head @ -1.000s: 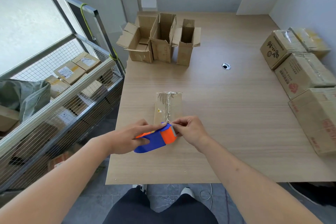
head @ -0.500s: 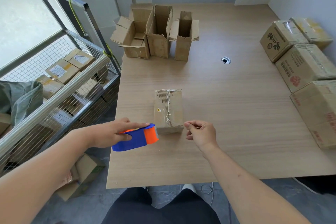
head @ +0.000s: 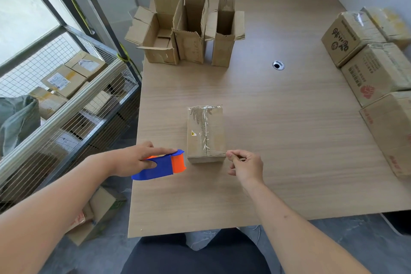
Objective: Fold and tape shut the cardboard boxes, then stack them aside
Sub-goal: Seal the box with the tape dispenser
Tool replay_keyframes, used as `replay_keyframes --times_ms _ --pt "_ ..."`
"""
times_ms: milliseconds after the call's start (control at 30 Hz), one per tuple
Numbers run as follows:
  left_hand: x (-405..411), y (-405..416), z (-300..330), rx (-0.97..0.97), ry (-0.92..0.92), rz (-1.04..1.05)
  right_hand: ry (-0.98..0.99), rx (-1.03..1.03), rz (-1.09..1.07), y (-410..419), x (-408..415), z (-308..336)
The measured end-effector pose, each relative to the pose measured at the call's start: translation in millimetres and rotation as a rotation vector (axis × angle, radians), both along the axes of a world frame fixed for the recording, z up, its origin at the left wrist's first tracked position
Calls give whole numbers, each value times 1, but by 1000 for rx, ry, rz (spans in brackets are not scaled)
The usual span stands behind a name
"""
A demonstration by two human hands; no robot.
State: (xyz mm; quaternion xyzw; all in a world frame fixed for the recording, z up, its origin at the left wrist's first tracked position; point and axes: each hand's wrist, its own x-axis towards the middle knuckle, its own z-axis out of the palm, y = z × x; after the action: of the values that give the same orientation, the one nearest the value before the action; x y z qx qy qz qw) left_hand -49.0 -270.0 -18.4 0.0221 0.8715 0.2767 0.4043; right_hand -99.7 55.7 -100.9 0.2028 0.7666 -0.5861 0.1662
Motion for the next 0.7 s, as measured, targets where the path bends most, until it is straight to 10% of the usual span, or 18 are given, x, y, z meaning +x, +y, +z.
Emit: replay_keyframes --times_ms 433,700 --pt "-36 3 -17 -50 -1 -124 94 410 393 16 -21 -28" --pt "-44 2 -17 -51 -39 -146 563 517 824 -18 -16 -12"
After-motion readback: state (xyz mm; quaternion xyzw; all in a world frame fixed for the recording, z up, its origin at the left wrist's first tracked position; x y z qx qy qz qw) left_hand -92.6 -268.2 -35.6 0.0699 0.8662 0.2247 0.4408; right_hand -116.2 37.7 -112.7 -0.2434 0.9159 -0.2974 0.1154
